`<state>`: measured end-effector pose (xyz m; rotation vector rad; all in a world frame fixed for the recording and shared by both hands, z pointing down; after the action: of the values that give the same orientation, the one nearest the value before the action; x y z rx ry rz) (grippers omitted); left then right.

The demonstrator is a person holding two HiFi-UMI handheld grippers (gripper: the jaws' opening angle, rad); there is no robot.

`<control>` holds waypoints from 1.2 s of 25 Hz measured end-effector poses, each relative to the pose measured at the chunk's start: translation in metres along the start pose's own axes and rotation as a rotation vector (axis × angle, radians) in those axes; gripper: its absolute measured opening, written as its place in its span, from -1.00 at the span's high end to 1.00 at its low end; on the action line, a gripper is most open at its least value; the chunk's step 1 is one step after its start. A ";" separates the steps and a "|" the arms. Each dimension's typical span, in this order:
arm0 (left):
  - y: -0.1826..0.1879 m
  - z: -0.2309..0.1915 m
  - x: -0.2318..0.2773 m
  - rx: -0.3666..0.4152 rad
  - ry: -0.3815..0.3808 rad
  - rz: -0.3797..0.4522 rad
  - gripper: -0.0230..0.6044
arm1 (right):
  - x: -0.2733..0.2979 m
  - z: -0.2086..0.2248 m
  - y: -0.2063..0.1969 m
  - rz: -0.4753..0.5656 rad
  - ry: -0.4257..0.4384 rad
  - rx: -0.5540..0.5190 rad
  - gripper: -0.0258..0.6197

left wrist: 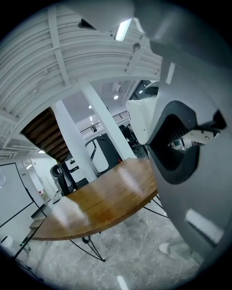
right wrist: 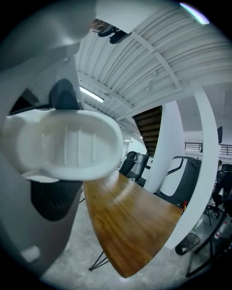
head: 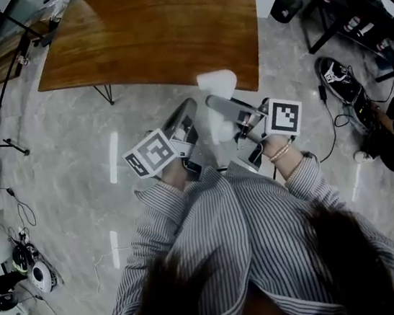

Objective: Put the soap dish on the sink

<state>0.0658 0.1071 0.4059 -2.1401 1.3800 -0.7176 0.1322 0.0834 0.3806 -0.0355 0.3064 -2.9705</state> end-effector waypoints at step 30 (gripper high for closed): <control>0.182 -0.165 0.153 -0.036 -0.004 -0.107 0.95 | 0.218 0.065 0.207 0.045 -0.140 -0.074 -0.44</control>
<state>-0.1103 -0.1208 0.4345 -2.2559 1.2932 -0.7337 -0.0488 -0.1640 0.4039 -0.2406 0.3927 -2.8924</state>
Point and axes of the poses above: the fingertips, and each gripper's own axes: x forward along the fingers, z to its right, y out of its top, the point moved 1 cm from there along -x, backward along the fingers, and after that the axes turned 11 degrees about x, right-handed, at the moved point
